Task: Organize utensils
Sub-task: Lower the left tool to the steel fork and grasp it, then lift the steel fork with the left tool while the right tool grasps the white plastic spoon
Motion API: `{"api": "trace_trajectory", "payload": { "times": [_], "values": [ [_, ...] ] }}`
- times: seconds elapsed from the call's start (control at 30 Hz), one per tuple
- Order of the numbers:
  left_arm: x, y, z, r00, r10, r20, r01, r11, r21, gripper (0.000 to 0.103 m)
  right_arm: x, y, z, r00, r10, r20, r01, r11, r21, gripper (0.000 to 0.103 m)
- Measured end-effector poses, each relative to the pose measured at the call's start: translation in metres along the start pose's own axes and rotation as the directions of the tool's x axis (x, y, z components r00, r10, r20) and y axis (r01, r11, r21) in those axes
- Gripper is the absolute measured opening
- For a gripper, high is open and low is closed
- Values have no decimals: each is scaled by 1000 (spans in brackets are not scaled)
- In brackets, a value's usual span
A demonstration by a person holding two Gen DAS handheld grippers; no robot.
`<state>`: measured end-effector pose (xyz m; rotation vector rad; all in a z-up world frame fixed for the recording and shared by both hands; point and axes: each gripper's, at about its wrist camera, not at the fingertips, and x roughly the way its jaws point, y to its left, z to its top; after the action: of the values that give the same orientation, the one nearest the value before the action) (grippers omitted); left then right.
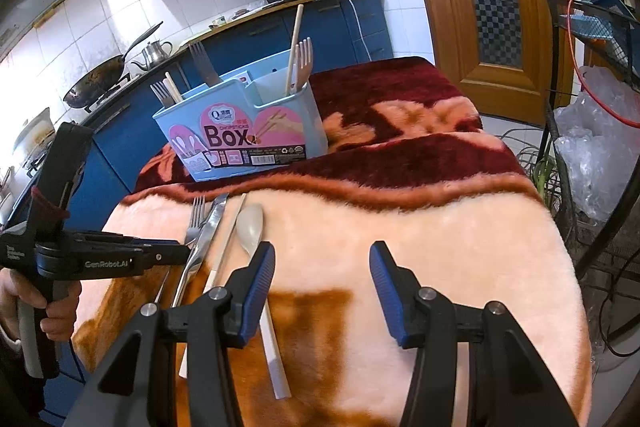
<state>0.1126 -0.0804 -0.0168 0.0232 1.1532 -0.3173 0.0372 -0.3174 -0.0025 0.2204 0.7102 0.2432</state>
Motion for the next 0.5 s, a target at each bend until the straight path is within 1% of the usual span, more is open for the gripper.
{"api": "trace_trajectory", "payload": {
  "times": [0.03, 0.17, 0.23, 0.37, 0.5],
  "values": [
    [-1, 1, -1, 1000, -8, 14, 8, 1000, -2, 8, 0, 2, 0, 1000, 0, -2, 0, 1000, -4, 53],
    [-7, 9, -8, 997, -42, 69, 44, 999, -25, 5, -2, 10, 2, 1000, 1, -9, -1, 999, -33, 53],
    [-14, 14, -12, 994, -38, 100, 41, 999, -32, 2, -1, 15, 2, 1000, 4, -19, -5, 999, -53, 53],
    [-27, 28, -20, 990, -42, 138, 50, 997, -56, 2, 6, 26, 5, 999, 10, -53, -15, 996, -93, 53],
    [-35, 40, -28, 986, -48, 161, 59, 996, -67, 2, 19, 35, 8, 993, 21, -113, -35, 992, -120, 53]
  ]
}}
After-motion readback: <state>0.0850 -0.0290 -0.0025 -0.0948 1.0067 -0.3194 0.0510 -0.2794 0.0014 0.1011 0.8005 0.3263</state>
